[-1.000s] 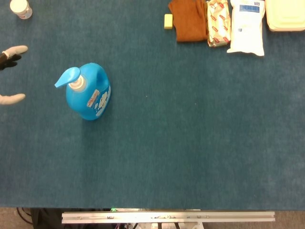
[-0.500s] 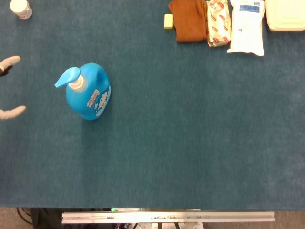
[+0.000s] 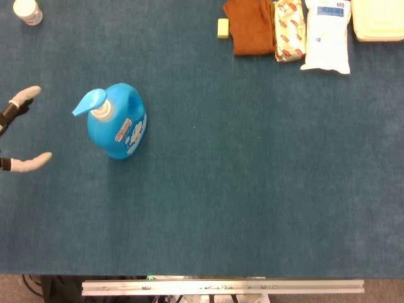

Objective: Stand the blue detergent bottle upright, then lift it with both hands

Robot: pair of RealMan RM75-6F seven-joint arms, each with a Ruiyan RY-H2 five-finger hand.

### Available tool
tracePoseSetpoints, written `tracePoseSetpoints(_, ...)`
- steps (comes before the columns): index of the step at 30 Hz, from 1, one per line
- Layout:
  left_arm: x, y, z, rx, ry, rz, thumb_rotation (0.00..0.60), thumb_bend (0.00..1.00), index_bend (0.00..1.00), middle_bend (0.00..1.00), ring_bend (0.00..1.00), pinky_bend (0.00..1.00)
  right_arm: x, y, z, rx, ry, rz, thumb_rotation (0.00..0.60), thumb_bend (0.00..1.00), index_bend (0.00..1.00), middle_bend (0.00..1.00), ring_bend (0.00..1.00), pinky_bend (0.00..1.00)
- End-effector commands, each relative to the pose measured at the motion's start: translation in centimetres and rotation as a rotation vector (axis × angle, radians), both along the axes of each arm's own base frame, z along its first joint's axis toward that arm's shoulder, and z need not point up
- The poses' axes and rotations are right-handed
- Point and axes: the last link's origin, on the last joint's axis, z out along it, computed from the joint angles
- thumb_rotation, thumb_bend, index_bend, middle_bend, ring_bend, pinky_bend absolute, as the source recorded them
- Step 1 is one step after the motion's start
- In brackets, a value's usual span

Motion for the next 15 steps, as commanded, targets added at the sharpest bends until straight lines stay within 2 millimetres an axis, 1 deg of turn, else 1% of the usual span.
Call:
tracePoseSetpoints(1,0.3,-0.4,-0.9,-0.002,-0.005,0.021,0.6,0.25,0.0,0.0,0.0,0.05,-0.1,0.0,0.0,0.001,0.0,-0.003,0.6,0.18,0.25,0.28,0.11,0.15)
tracePoseSetpoints(10,2.0,-0.2,-3.5,-0.062,-0.011,0.011,0.6,0.25,0.0,0.0,0.0,0.05,-0.3,-0.1,-0.1,0.004,-0.002,-0.01,0.6,0.18,0.25,0.28,0.11,0.15)
tracePoseSetpoints(15,3.0,0.3,-5.1,-0.068,-0.022,0.006,0.6,0.25,0.0,0.0,0.0,0.05,-0.6,0.0,0.1,0.001,-0.001,-0.017,0.6,0.18,0.25,0.28,0.11,0.15)
